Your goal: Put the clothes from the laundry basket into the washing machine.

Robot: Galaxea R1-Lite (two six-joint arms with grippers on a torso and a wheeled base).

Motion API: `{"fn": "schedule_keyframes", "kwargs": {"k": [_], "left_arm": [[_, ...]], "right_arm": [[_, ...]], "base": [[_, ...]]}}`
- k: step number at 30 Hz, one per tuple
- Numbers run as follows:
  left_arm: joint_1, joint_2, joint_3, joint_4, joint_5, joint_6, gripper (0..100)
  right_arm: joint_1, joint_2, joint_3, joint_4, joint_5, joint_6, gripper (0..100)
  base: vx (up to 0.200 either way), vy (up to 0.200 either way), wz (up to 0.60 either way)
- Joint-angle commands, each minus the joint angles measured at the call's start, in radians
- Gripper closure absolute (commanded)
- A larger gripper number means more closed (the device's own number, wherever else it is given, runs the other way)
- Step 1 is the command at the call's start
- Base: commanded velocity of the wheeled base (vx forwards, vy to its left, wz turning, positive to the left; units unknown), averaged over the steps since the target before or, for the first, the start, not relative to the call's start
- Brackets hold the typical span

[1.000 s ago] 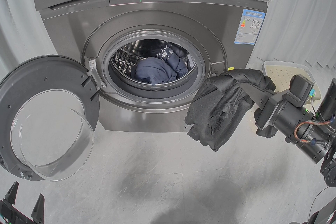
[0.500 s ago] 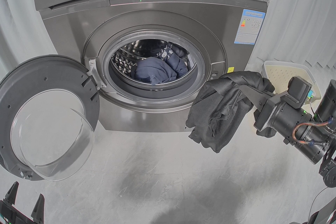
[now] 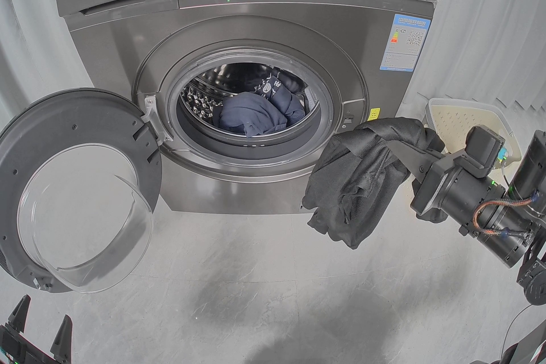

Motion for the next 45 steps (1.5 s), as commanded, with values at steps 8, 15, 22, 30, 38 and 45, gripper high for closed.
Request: {"fn": "schedule_keyframes", "kwargs": {"k": [8,15,22,30,38,45], "left_arm": [[0.000,-0.013,0.018,0.000,0.000,0.000,0],[0.000,-0.013,0.018,0.000,0.000,0.000,0],[0.000,-0.013,0.018,0.000,0.000,0.000,0],[0.003,-0.015,0.018,-0.002,-0.001,0.026,0],[0.003,-0.015,0.018,0.001,-0.009,0.047,0],[0.002,-0.018,0.018,-0.005,-0.038,0.070,0]], "right_arm": [[0.010,0.026,0.000,-0.005,0.000,0.004,100],[0.010,0.029,0.000,-0.016,0.000,0.007,100],[0.013,0.029,0.000,-0.017,0.000,0.007,100],[0.056,0.044,-0.008,-0.017,-0.002,0.013,100],[0.092,0.191,-0.105,-0.020,-0.005,0.055,100],[0.108,0.314,-0.172,-0.117,-0.020,0.062,100]], "base": [[0.000,0.000,0.00],[0.000,0.000,0.00],[0.000,0.000,0.00],[0.000,0.000,0.00],[0.000,0.000,0.00],[0.000,0.000,0.00]]}}
